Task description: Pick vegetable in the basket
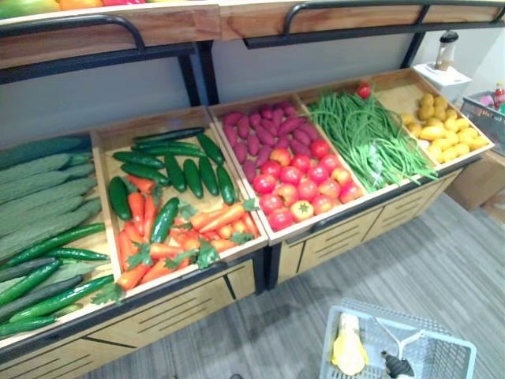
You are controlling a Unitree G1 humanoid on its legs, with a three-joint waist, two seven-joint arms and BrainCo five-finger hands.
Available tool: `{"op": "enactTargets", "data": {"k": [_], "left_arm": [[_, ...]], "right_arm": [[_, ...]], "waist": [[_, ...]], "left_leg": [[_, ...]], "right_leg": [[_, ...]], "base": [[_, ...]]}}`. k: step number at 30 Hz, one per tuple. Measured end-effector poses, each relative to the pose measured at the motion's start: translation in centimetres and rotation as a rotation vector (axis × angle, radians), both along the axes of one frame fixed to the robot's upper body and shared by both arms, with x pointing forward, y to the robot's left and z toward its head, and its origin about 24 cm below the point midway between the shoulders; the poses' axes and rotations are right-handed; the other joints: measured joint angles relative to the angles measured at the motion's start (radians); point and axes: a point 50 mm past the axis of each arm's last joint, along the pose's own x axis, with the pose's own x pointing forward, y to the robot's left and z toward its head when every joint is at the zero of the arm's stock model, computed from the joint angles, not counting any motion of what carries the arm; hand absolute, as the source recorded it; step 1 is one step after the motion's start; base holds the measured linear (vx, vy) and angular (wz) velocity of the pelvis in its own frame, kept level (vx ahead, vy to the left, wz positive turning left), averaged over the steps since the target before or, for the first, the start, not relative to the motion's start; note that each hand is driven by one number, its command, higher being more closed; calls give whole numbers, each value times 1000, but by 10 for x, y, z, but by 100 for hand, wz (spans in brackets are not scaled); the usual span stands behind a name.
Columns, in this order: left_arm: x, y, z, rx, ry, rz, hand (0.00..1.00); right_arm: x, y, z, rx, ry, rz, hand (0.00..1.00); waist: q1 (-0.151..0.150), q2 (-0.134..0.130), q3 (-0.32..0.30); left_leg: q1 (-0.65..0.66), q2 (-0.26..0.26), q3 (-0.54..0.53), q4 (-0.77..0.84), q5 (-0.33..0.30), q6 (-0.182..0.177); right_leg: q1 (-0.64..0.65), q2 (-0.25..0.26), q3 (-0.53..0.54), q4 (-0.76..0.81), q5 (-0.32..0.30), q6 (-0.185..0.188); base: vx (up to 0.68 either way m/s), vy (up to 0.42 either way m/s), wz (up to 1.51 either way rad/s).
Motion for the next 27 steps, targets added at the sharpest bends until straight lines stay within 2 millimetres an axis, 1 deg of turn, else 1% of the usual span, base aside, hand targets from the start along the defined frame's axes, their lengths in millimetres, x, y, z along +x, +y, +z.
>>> {"op": "enactTargets", "data": {"k": [1,2,6,9,10,11,12,13,14,15,16,17,18,19,20,21,22,23,24,25,26,27], "left_arm": [[1,0,0,0,-1,0,0],[0,0,0,0,0,-2,0],[-6,2,0,5,14,9,0],[-6,2,0,5,13,9,0],[-7,2,0,5,15,10,0],[-8,2,0,6,18,11,0],[-8,3,0,6,20,11,0],[-9,3,0,6,25,12,0],[-9,3,0,6,24,11,0],[-8,4,0,10,21,9,0],[-8,8,1,18,23,8,0],[-9,10,2,24,25,7,0],[-9,15,3,37,27,4,0],[-8,18,4,45,26,2,0],[-7,20,5,50,23,0,0],[-6,21,5,54,21,0,0],[-5,21,5,54,19,-1,0],[-3,20,5,54,13,-3,0],[-2,20,6,54,11,-3,0],[-2,21,6,55,10,-3,0],[-5,15,3,37,17,8,0],[-5,13,3,32,17,9,0]], "right_arm": [[0,0,0,-1,0,0,100],[0,-1,0,-2,0,-1,100],[4,2,0,0,-3,17,100],[5,4,0,2,-4,29,100],[5,4,0,2,-3,28,100],[4,4,0,5,0,26,100],[4,4,0,5,2,24,100],[3,4,-1,7,3,17,100],[3,4,-1,7,3,17,100],[6,5,0,10,-4,17,100],[9,7,0,14,-11,20,100],[10,8,0,16,-14,22,100],[11,12,0,21,-20,30,100],[13,16,0,28,-28,34,100],[14,17,0,29,-34,37,100],[17,18,1,28,-43,41,100],[18,17,1,26,-50,42,100],[19,17,2,21,-56,44,100],[19,17,2,22,-58,43,100],[19,18,2,25,-59,43,100],[20,19,2,25,-60,46,100],[20,19,2,24,-60,49,100]], "waist": [[0,-2,1],[0,-6,4],[2,-17,8],[1,-26,6],[1,-38,7],[1,-44,7],[0,-51,7],[-5,-50,9],[-8,-47,7],[-12,-41,6],[-12,-30,2],[-9,-31,2],[-4,-29,7],[-5,-38,5],[-3,-38,6],[-2,-31,10],[-3,-26,11],[-5,-23,14],[-7,-28,15],[-6,-40,20],[3,-33,21],[2,-29,23]], "left_leg": [[-5,-6,-7,0,2,2],[-15,-14,-27,-1,8,9],[-18,-27,-32,-1,6,10],[-32,-48,-54,-1,1,18],[-33,-55,-62,-1,-7,29],[-31,-69,-80,-1,-16,37],[-29,-77,-94,-1,-26,42],[-29,-76,-120,-1,-34,46],[-27,-72,-135,0,-37,47],[-20,-55,-156,0,-41,49],[-6,-36,-169,7,-38,46],[-2,-27,-173,7,-36,52],[6,-7,-183,7,-33,61],[10,6,-190,8,-35,65],[16,12,-191,8,-36,66],[28,25,-193,8,-37,66],[33,30,-195,8,-38,66],[42,33,-202,8,-40,62],[50,25,-213,8,-50,53],[59,15,-214,8,-57,44],[71,27,-213,23,-77,26],[67,31,-214,33,-81,24]], "right_leg": [[-1,-6,-2,0,-7,8],[0,-12,-12,1,-12,6],[-1,-25,-12,-1,-14,5],[-4,-43,-23,1,-14,4],[-3,-50,-26,5,-16,-1],[0,-62,-30,19,-21,-12],[0,-72,-31,45,-25,-31],[-10,-75,-20,95,-10,-61],[-22,-74,-6,131,2,-79],[-48,-64,40,197,38,-107],[-75,-50,86,251,91,-96],[-87,-46,100,278,113,-86],[-105,-39,125,316,130,-64],[-106,-24,148,316,112,-60],[-108,-14,156,316,91,-51],[-122,11,166,315,59,-42],[-129,21,168,311,53,-42],[-140,34,172,284,54,-41],[-141,43,182,234,70,-30],[-140,45,197,209,114,-18],[-126,56,218,213,103,-6],[-125,59,218,213,103,-6]], "base": [[-81,20,39],[-61,18,24],[-38,39,10],[23,33,18],[84,40,18],[120,39,16],[123,37,26],[97,35,30],[109,35,44],[175,18,41],[204,7,33],[218,-29,21],[186,-68,26],[169,-80,26],[157,-95,19],[111,-69,4],[109,-90,11],[67,-97,23],[62,-107,24],[62,-161,6],[39,-136,-6],[27,-133,-9]]}}
